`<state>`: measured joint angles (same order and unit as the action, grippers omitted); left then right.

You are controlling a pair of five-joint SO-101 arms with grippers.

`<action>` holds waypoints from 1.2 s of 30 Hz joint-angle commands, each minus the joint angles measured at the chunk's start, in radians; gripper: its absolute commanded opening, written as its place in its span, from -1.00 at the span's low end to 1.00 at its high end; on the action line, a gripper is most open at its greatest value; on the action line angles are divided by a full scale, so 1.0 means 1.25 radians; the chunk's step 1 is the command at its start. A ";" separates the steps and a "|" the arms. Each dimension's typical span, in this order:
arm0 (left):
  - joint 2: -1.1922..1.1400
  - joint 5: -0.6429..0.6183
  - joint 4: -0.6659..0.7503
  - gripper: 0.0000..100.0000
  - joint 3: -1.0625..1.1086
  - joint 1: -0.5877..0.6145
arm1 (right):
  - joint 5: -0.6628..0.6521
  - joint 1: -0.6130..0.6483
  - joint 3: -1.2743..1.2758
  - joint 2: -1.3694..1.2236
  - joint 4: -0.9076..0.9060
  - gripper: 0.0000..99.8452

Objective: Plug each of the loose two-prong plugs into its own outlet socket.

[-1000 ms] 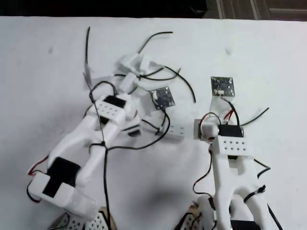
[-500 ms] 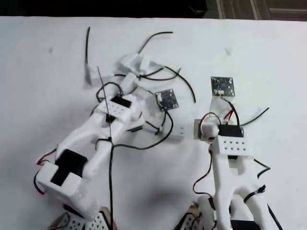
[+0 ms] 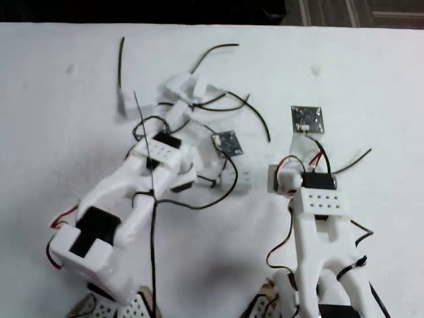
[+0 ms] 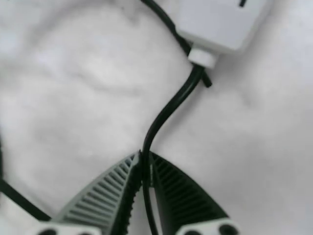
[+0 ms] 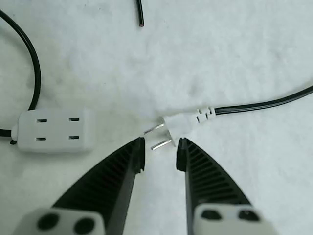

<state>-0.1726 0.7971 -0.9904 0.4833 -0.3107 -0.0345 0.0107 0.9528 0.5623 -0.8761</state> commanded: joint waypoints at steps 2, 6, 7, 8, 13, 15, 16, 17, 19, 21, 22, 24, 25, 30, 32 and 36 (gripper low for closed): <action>0.014 -0.014 -0.058 -0.96 -0.026 0.013 | 0.000 -0.012 -0.001 0.021 0.003 -0.78; 0.014 -0.012 -0.087 -0.96 -0.026 0.050 | 0.000 -0.012 -0.001 0.021 0.003 -0.78; 0.014 -0.012 -0.095 -0.96 -0.026 0.062 | 0.000 -0.012 -0.001 0.021 0.003 -0.78; 0.014 -0.012 -0.102 -0.96 -0.026 0.074 | 0.000 -0.012 -0.001 0.021 0.003 -0.78; 0.014 -0.011 -0.130 -0.96 -0.026 0.122 | 0.000 -0.010 -0.001 0.021 0.003 -0.78; 0.018 -0.011 -0.147 -0.96 -0.025 0.129 | 0.000 -0.010 -0.001 0.021 0.003 -0.78; 0.030 -0.011 -0.158 -0.96 -0.021 0.129 | 0.000 -0.010 -0.001 0.021 0.003 -0.78; 0.050 -0.011 -0.162 -0.96 -0.004 0.129 | 0.000 -0.010 -0.001 0.021 0.003 -0.78; 0.121 -0.011 -0.158 -0.96 0.048 0.126 | 0.000 -0.010 -0.001 0.021 0.003 -0.78; 0.219 -0.017 -0.144 -0.96 0.114 0.125 | 0.000 -0.010 -0.001 0.021 0.003 -0.78; 0.269 -0.018 -0.137 -0.96 0.150 0.127 | 0.000 -0.010 -0.001 0.021 0.003 -0.78; 0.371 -0.020 -0.135 -0.96 0.218 0.129 | 0.000 -0.010 -0.001 0.021 0.003 -0.78; 0.418 -0.020 -0.131 -0.96 0.253 0.129 | 0.000 -0.010 -0.001 0.021 0.003 -0.78; 0.564 -0.021 -0.131 -0.96 0.369 0.129 | 0.000 -0.009 -0.001 0.021 0.003 -0.78; 0.576 -0.021 -0.131 -0.96 0.393 0.136 | 0.000 -0.010 -0.001 0.021 0.003 -0.78; 0.584 -0.018 -0.135 -0.95 0.421 0.152 | 0.000 -0.009 0.007 0.021 0.004 -0.78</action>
<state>0.5178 0.7833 -1.1684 1.0004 -0.1343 -0.0345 0.0107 0.9605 0.5623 -0.8761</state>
